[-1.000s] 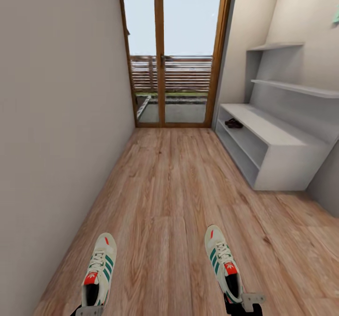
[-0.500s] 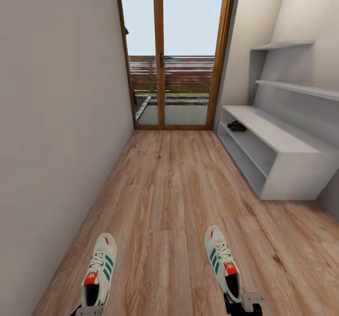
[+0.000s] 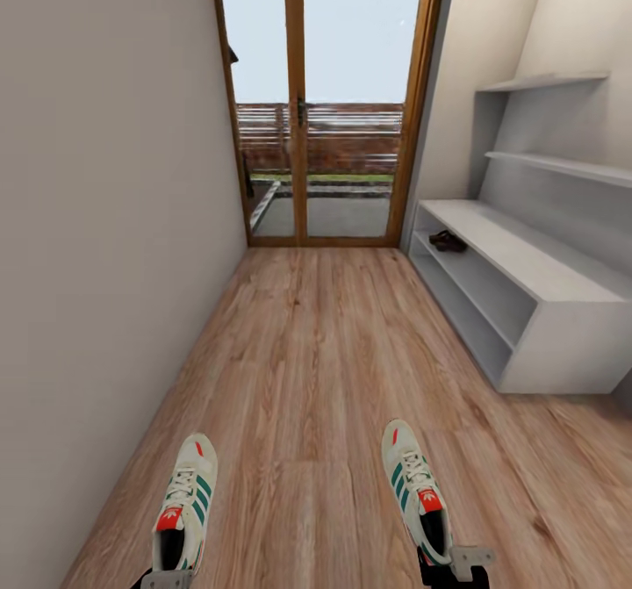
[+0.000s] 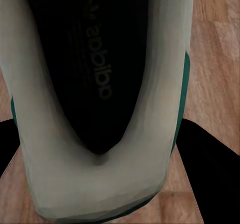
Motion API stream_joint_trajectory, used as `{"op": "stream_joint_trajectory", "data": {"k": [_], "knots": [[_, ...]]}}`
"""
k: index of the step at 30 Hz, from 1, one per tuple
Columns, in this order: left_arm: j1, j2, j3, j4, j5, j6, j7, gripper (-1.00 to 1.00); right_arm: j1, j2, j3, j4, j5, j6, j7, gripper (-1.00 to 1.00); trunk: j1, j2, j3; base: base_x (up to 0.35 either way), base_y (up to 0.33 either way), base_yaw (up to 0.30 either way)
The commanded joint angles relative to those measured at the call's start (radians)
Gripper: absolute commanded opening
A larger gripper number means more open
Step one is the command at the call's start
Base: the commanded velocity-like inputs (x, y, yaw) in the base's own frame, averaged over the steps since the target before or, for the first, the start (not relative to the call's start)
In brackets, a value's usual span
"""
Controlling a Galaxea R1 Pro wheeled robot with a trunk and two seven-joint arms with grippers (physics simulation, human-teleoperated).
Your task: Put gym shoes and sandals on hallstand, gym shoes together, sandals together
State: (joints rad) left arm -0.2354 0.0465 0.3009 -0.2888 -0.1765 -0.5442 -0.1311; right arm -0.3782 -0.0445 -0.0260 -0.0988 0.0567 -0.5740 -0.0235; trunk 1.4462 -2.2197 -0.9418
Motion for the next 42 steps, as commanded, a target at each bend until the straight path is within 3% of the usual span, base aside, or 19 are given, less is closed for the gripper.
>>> {"op": "stream_joint_trajectory", "data": {"k": [1, 42], "knots": [[-0.001, 0.0, 0.009, 0.0, -0.009, -0.003, -0.005, -1.0, -0.001, 0.0, -0.003, 0.001, 0.006, -0.003, -0.003, -1.0, 0.0, 0.0, -0.001, 0.339, 0.0, 0.0], [-0.001, 0.0, 0.009, 0.0, -0.009, -0.003, -0.005, -1.0, -0.001, 0.0, -0.003, 0.001, 0.006, -0.003, -0.003, -1.0, 0.0, 0.0, -0.001, 0.339, 0.0, 0.0]]}}
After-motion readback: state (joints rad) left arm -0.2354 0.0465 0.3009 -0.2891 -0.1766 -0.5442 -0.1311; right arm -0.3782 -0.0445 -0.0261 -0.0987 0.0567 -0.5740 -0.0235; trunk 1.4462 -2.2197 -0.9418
